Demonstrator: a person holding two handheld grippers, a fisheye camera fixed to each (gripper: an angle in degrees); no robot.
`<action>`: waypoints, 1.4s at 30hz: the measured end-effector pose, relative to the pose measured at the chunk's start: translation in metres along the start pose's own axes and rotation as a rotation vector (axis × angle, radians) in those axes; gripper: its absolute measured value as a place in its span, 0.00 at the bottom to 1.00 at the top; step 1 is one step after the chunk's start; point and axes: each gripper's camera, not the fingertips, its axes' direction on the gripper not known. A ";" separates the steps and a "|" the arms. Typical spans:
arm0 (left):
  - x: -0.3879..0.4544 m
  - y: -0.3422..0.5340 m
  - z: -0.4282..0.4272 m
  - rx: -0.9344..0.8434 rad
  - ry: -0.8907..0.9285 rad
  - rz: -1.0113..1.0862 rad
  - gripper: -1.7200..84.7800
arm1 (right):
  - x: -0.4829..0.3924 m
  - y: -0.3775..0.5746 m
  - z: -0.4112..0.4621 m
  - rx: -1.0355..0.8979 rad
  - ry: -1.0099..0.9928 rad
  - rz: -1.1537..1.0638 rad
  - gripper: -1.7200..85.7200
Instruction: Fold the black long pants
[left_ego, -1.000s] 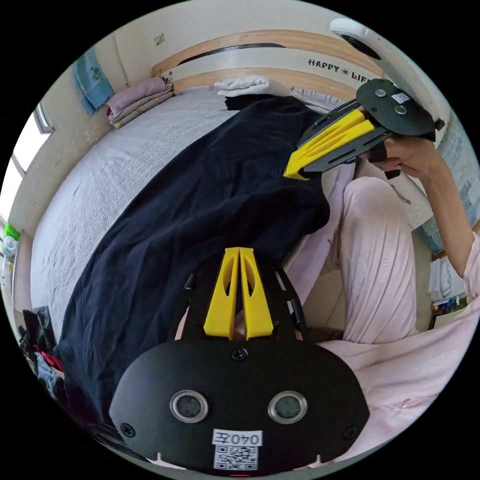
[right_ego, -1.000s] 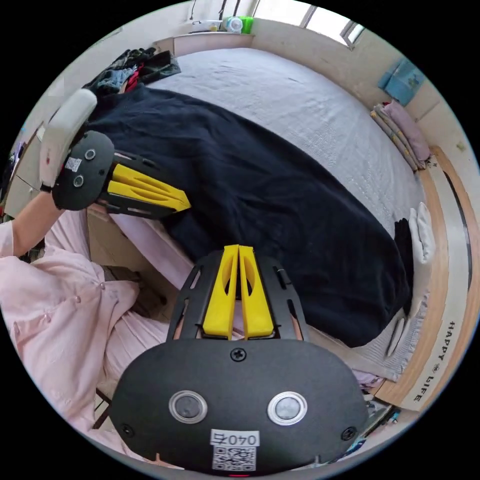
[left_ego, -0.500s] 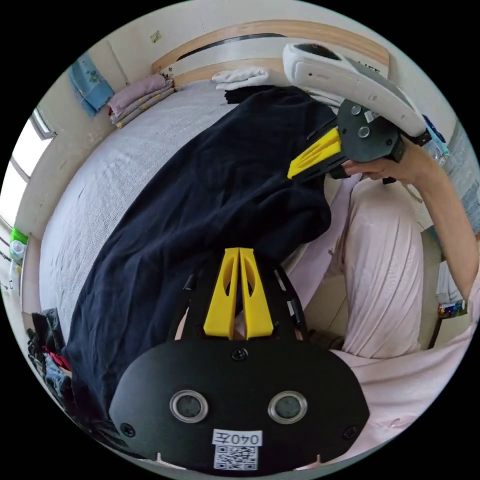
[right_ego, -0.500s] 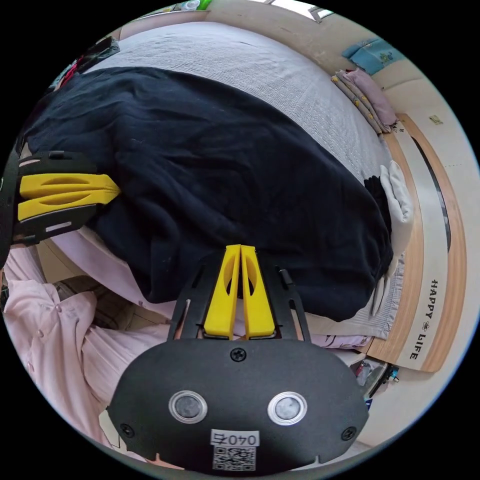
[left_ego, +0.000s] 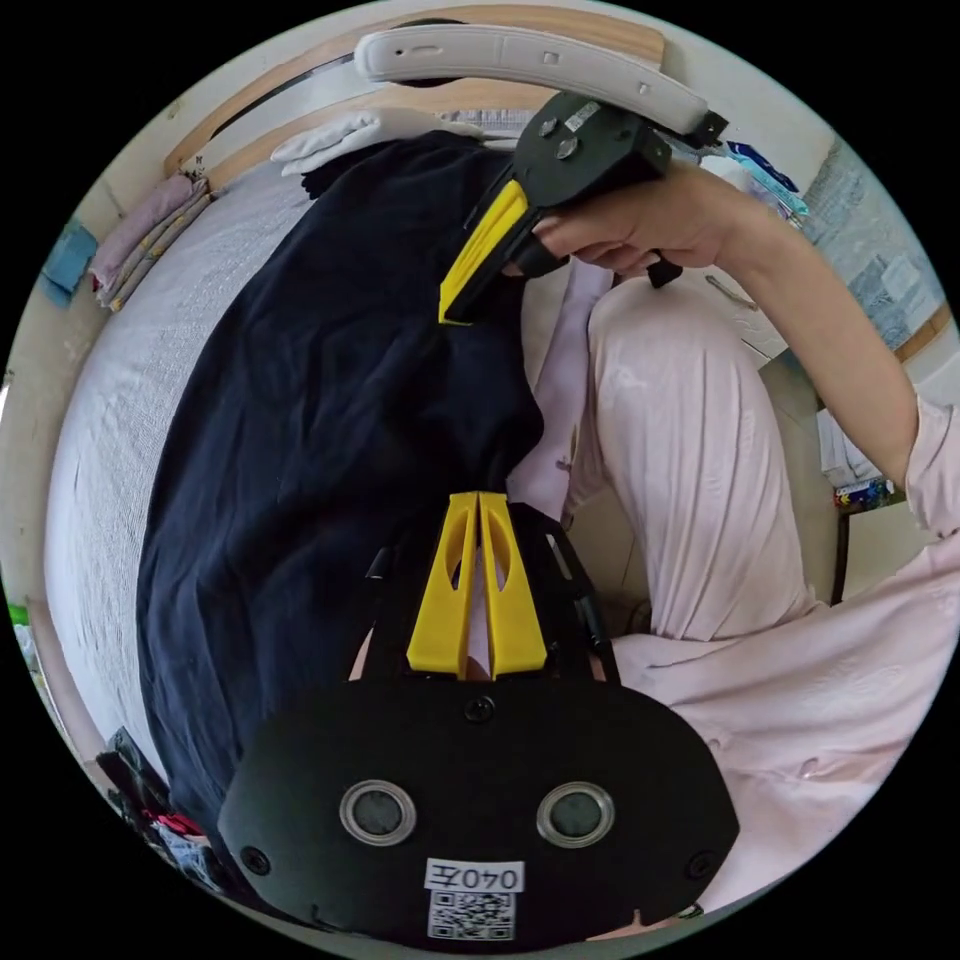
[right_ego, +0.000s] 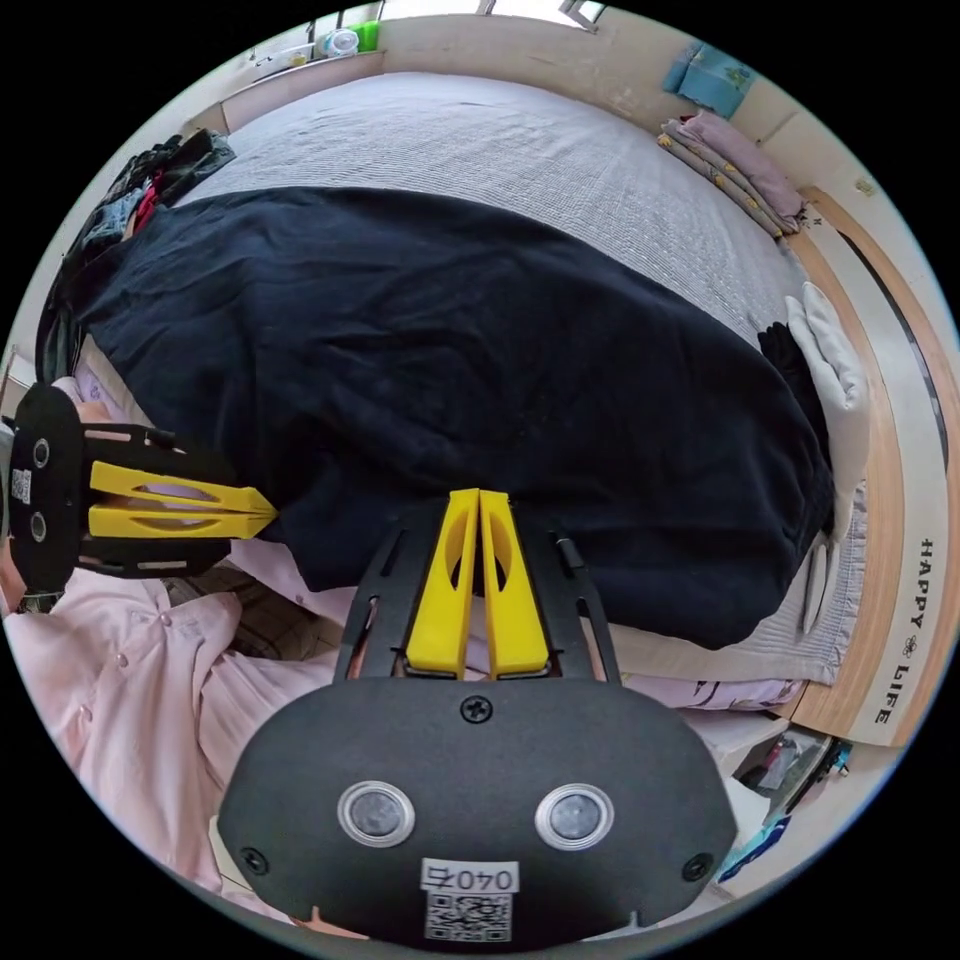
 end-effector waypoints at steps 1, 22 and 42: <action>-0.002 0.002 -0.001 -0.009 0.022 0.004 0.01 | 0.000 -0.001 -0.001 -0.001 -0.002 -0.004 0.01; -0.080 0.066 -0.006 0.046 -0.383 -0.274 0.01 | 0.030 -0.005 -0.110 0.131 0.196 0.103 0.01; -0.165 0.361 0.009 -0.129 -0.705 -0.953 0.01 | -0.090 -0.132 -0.176 0.344 0.273 -0.054 0.01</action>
